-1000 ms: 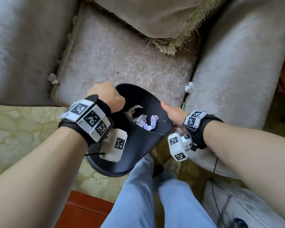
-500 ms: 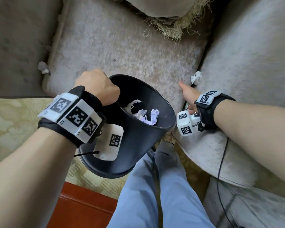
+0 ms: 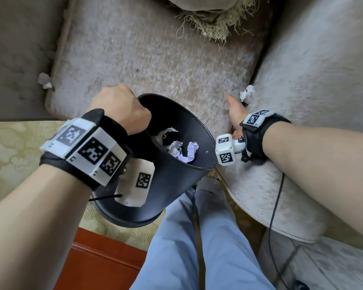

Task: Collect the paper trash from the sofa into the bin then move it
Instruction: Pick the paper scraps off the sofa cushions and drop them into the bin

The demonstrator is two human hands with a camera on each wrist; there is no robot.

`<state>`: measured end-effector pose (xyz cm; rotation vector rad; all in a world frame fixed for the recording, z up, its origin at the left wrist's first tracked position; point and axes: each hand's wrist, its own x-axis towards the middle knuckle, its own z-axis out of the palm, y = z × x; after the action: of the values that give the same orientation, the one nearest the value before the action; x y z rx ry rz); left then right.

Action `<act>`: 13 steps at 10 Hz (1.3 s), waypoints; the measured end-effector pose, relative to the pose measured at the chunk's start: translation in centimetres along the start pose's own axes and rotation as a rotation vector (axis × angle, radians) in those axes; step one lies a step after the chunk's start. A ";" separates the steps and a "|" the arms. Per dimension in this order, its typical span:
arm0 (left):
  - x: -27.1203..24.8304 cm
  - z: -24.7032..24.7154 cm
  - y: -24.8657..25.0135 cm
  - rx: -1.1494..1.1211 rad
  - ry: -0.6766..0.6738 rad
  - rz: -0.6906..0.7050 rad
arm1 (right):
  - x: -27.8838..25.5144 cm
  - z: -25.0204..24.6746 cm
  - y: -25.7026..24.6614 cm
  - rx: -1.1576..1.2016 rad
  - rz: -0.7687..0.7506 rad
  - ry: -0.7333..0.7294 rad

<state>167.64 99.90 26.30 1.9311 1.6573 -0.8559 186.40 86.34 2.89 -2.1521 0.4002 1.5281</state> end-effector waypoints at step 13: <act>1.3 0.3 -0.4 0.004 -0.035 0.034 | -5.7 1.5 -2.1 0.593 -0.080 0.049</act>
<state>167.29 100.71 25.21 1.9304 1.5991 -0.8751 184.30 88.68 8.30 -1.7140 0.6775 1.1291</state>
